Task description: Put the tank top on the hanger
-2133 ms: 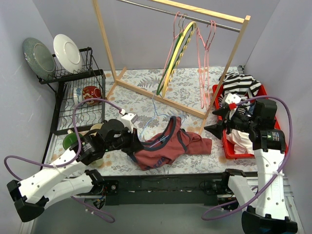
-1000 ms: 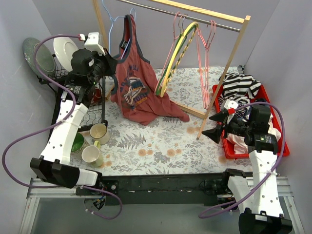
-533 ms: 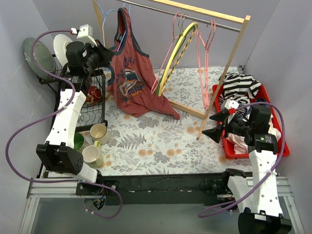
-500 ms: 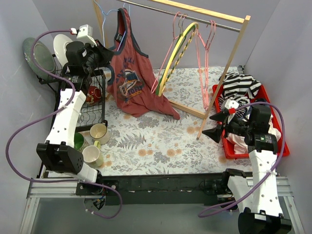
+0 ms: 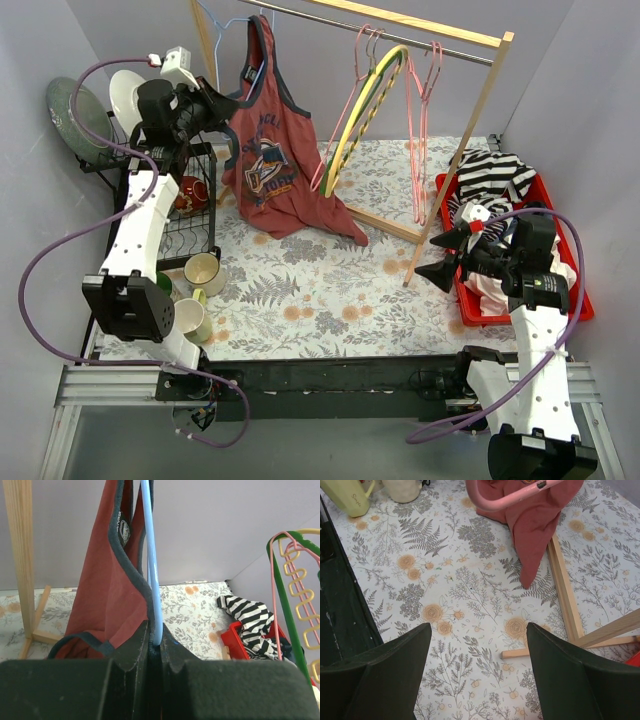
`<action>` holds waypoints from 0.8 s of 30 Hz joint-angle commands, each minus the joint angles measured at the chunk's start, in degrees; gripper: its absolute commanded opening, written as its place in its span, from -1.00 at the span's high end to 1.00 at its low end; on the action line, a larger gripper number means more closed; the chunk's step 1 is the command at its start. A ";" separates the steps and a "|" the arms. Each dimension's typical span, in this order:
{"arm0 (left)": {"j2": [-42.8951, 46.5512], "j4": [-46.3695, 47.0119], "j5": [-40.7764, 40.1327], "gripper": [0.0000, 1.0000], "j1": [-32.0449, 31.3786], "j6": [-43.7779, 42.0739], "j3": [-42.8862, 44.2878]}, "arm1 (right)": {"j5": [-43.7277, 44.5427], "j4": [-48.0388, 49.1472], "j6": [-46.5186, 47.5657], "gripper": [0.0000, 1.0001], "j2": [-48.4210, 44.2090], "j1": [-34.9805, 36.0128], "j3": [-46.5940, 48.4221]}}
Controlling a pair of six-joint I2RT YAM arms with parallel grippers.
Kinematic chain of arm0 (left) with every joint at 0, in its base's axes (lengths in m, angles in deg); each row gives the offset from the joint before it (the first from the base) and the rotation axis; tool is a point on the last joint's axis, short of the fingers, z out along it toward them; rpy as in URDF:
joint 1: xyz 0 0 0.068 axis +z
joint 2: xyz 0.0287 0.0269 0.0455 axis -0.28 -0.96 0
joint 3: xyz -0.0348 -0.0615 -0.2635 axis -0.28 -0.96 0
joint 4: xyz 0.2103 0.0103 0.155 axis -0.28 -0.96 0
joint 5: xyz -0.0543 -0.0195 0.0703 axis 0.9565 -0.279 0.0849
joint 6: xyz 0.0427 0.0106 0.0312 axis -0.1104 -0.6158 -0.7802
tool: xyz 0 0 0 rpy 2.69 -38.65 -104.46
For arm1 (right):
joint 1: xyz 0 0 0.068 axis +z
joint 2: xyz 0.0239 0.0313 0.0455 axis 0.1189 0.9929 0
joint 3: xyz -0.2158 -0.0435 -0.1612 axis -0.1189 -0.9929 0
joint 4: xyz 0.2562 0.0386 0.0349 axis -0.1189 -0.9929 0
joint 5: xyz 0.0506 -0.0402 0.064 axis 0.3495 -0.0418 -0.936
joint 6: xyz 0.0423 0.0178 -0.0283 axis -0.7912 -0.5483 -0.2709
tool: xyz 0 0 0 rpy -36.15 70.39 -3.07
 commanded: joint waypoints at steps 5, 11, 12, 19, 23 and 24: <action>-1.28 2.80 3.35 1.00 1.57 0.25 1.39 | -1.65 0.80 0.04 -0.70 0.28 -0.49 0.44; 1.78 1.48 1.34 -0.03 3.42 0.60 -0.81 | 1.42 -1.40 1.00 -0.70 0.28 -0.58 2.99; 3.88 0.96 0.55 -0.20 5.42 0.17 -1.25 | 2.56 -2.10 0.65 -0.71 0.20 -0.67 4.21; 19.44 -1.59 -5.26 -0.78 6.58 -2.12 -10.29 | 18.35 -3.33 -4.61 -0.80 -0.85 -0.67 10.11; 25.60 -4.57 -1.32 -0.89 6.67 -2.21 -13.99 | 29.17 -2.99 -9.00 -0.97 -2.70 -0.75 12.13; 26.74 -5.37 0.43 -0.96 6.59 -2.21 -14.61 | 31.98 -2.55 -10.50 -0.97 -3.66 -0.67 12.40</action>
